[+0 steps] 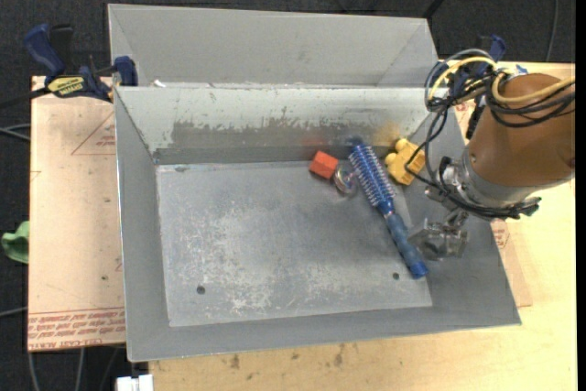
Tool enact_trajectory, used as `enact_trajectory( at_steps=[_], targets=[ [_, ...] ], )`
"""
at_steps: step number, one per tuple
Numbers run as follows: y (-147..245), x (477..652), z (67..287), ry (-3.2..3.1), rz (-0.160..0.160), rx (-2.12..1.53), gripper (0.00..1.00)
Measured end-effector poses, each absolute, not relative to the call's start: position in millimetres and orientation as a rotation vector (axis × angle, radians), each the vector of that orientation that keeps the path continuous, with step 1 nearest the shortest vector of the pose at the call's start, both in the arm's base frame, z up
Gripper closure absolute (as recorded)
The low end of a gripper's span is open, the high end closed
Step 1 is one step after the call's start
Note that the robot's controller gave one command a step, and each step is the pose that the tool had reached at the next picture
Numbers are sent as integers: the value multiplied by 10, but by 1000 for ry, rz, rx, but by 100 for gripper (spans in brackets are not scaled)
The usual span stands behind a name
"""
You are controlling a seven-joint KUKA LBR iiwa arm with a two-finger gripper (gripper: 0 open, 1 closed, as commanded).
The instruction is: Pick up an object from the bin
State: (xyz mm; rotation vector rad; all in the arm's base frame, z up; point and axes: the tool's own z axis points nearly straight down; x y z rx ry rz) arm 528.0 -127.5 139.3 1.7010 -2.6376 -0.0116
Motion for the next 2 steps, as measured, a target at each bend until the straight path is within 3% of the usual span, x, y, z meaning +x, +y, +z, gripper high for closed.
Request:
enact_trajectory(
  at_steps=[1,2],
  targets=[
    [-1279,5300,1431,-2640,-3,1706,0],
    [-1335,5510,739,-2382,-13,2061,0]
  ],
)
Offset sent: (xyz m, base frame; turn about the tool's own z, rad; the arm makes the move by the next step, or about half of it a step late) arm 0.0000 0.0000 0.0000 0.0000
